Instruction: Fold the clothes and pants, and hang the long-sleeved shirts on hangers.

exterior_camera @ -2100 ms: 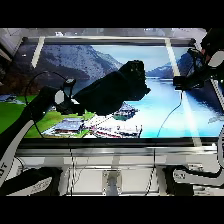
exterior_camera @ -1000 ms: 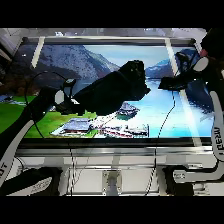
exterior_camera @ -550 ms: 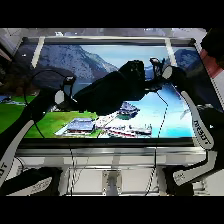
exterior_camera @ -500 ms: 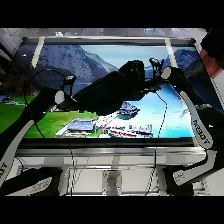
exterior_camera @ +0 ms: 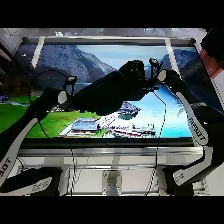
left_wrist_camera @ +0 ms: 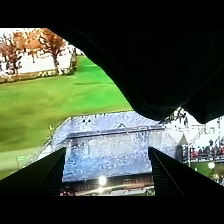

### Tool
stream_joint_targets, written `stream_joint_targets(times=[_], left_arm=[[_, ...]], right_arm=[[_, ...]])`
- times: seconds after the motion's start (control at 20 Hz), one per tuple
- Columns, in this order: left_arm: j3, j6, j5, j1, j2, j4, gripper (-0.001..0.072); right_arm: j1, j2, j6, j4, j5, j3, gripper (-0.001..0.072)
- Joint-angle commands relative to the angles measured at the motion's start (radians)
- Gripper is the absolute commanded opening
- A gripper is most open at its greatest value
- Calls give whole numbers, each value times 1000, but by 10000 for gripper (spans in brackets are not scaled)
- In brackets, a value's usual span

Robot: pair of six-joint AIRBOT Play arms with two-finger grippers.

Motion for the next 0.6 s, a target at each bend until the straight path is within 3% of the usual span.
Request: stream_joint_targets(times=[0.0,0.1,0.4,0.5,0.55], left_arm=[[0,2,56,-1,-8,5,577],[0,2,80,-1,-8,5,577],[0,93,83,-1,-8,4,578],[0,131,84,-1,-8,4,577],[0,157,84,-1,-8,4,578]], right_arm=[[1,-16,19,-8,-43,0,422],[1,-37,19,-9,-34,0,376],[-6,-73,19,-81,-27,8,394],[-23,-73,19,-84,29,37,654],[-36,-73,18,-83,63,58,667]])
